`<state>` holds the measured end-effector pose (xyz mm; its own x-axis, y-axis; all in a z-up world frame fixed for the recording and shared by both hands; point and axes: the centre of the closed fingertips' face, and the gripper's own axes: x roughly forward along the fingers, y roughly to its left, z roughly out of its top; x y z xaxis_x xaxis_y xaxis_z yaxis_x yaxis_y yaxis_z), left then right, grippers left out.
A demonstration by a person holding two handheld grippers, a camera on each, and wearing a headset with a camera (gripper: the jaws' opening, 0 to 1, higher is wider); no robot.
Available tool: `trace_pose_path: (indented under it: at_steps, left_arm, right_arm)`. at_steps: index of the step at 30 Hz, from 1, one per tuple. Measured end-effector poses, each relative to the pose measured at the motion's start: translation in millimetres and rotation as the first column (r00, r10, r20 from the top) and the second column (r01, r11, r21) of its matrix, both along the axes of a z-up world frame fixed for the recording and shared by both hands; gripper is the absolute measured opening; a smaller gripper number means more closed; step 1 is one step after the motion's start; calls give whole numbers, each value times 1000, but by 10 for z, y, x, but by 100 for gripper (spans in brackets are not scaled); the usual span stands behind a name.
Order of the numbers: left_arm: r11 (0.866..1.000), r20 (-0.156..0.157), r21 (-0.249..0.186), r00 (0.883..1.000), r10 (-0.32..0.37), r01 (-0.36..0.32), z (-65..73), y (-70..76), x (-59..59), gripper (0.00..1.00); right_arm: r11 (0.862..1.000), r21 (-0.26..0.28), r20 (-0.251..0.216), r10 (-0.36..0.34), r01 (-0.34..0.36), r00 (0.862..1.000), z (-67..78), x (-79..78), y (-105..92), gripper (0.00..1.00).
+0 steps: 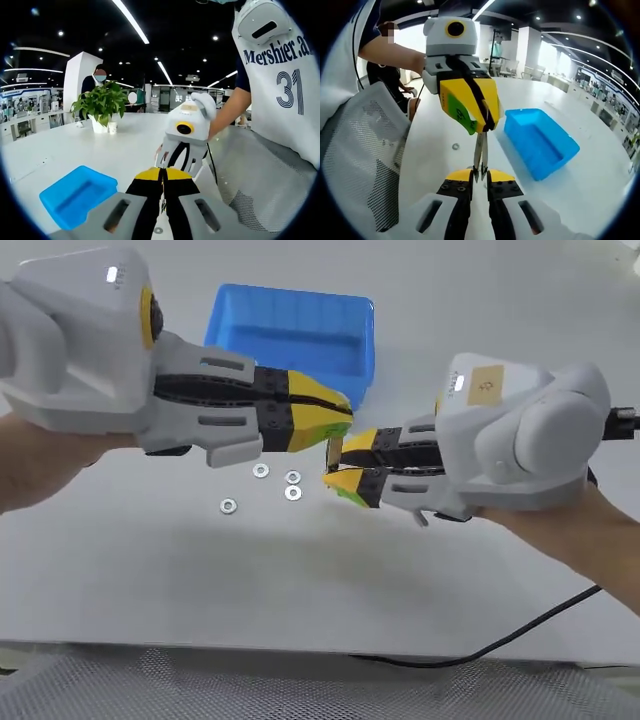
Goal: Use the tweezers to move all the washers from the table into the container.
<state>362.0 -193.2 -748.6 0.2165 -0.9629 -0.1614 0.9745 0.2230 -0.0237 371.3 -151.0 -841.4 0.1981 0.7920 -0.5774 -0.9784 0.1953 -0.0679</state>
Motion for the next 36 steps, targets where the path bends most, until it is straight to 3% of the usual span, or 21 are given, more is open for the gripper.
trace_pose_path:
  at_steps: [8, 13, 27, 30, 36]
  left_arm:
    - [1000, 25, 4, 1000, 4, -4, -34, -39, 66, 4]
    - [1000, 22, 2, 1000, 2, -2, -106, 79, 152, 4]
    - [1000, 22, 19, 1000, 0, -1, -272, 190, 203, 4]
    - [1000, 17, 19, 1000, 2, -2, -265, 135, 174, 4]
    - [1000, 20, 10, 1000, 8, -8, -276, 159, 185, 4]
  right_arm:
    - [1000, -18, 17, -16, 16, 1000, -47, 72, -31, 12]
    - [1000, -16, 13, -22, 23, 1000, -73, 105, -38, 12]
    - [1000, -27, 6, -16, 16, 1000, -190, 117, -30, 13]
    - [999, -30, 1, -13, 13, 1000, -210, 117, -25, 13]
    - [999, -35, -2, -6, 6, 1000, -231, 126, -19, 14]
